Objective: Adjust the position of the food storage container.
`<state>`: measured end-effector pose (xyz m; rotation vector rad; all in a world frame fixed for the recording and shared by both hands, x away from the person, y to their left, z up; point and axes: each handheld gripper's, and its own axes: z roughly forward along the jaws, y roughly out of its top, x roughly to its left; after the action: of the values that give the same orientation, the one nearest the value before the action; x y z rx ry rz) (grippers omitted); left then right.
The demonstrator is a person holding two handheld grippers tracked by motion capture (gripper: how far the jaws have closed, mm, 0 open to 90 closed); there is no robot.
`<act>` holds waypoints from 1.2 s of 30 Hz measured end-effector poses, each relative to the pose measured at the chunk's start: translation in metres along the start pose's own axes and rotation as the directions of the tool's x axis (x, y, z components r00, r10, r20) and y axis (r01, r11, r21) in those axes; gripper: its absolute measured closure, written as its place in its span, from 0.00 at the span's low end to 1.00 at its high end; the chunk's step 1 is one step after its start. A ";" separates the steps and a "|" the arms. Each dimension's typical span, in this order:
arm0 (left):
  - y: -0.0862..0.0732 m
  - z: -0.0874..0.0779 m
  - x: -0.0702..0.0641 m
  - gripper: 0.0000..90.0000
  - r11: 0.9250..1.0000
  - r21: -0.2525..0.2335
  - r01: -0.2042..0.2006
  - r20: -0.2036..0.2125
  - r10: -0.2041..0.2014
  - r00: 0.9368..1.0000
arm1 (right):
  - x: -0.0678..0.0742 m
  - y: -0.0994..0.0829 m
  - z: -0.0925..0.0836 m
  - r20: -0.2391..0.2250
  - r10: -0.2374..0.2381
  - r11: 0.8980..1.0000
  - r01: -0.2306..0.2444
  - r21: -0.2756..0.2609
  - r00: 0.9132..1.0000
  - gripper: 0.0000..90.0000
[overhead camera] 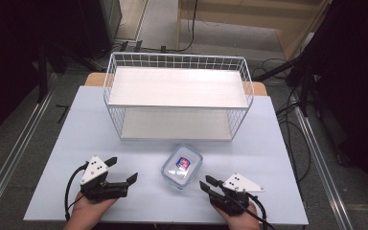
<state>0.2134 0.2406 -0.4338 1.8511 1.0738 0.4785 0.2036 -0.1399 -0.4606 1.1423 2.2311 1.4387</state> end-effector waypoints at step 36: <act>-0.001 -0.001 0.007 0.12 1.000 -0.009 0.018 -0.032 -0.019 0.999 | -0.042 0.027 0.047 0.148 0.070 0.997 -0.073 0.015 0.987 1.00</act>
<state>0.2162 0.2468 -0.4348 1.8298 1.1073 0.5028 0.2714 -0.1345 -0.4684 1.3029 2.1283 1.3145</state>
